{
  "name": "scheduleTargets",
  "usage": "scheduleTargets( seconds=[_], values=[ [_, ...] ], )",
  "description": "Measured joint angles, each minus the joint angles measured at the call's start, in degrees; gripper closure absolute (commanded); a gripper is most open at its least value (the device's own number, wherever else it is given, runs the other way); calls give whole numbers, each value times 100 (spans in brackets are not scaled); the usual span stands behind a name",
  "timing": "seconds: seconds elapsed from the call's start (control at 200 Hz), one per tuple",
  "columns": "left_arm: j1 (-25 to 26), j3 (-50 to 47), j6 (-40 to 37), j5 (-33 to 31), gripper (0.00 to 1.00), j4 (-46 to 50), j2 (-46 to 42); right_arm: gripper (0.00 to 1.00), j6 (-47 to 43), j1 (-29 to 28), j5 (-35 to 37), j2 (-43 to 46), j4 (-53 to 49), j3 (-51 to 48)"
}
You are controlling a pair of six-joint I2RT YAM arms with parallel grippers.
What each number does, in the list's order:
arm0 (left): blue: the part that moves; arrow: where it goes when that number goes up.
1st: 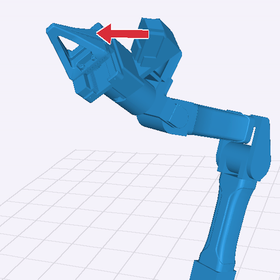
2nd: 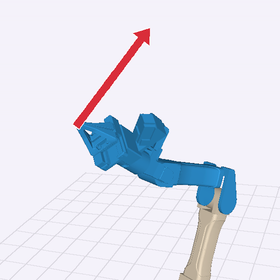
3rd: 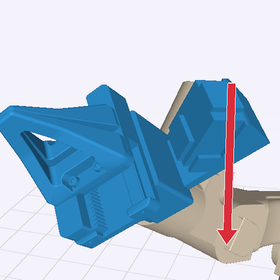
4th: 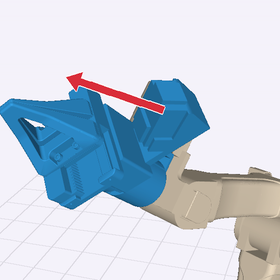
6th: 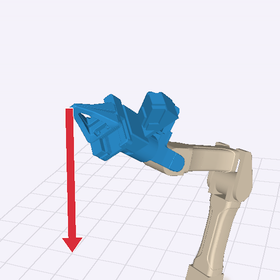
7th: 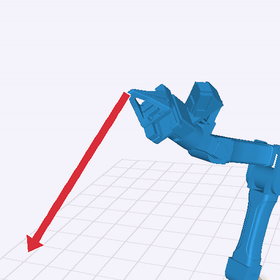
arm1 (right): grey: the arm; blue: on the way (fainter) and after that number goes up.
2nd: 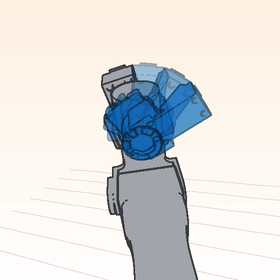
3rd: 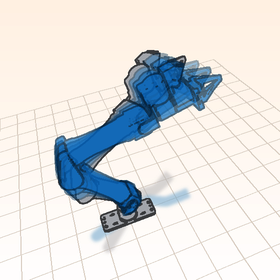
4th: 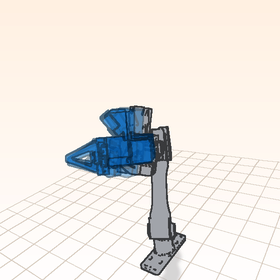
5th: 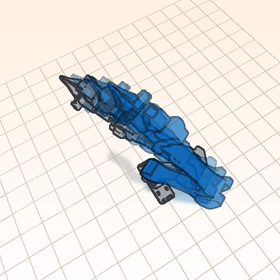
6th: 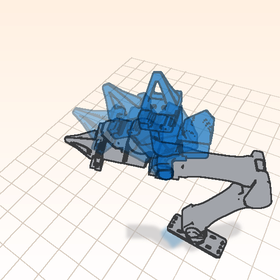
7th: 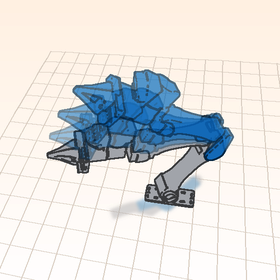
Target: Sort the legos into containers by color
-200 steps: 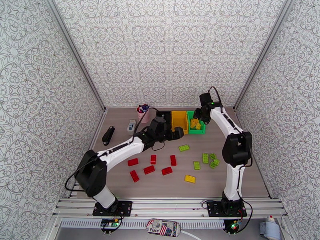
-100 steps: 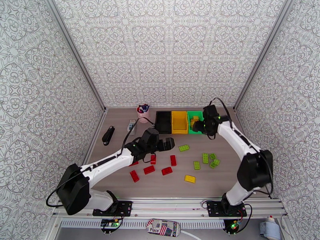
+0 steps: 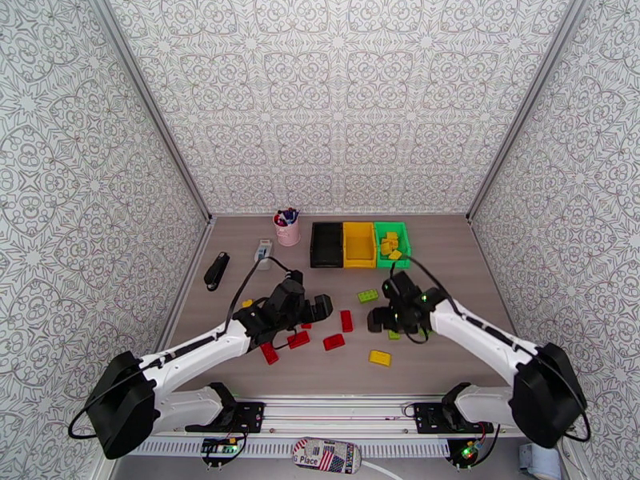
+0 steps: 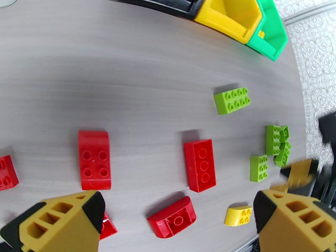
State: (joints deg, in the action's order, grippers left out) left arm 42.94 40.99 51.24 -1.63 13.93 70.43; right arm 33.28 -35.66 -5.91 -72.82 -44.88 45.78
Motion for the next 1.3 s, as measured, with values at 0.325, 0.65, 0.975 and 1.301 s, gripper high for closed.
scheduleTargets(
  seconds=[0.325,0.65,0.975,1.301],
  values=[
    [-33,-20,92,-20,1,-9,-22,20,1027,-1307,382,321,-391,-605],
    [-162,-229,118,-17,1,-46,-179,23,1521,-1764,765,-162,-533,-719],
    [-179,-345,157,-15,1,-55,-278,25,1521,-1777,1019,-879,-483,-520],
    [-179,-374,260,-15,1,-52,-291,32,1296,-1344,789,-1268,-461,-214]
  ],
)
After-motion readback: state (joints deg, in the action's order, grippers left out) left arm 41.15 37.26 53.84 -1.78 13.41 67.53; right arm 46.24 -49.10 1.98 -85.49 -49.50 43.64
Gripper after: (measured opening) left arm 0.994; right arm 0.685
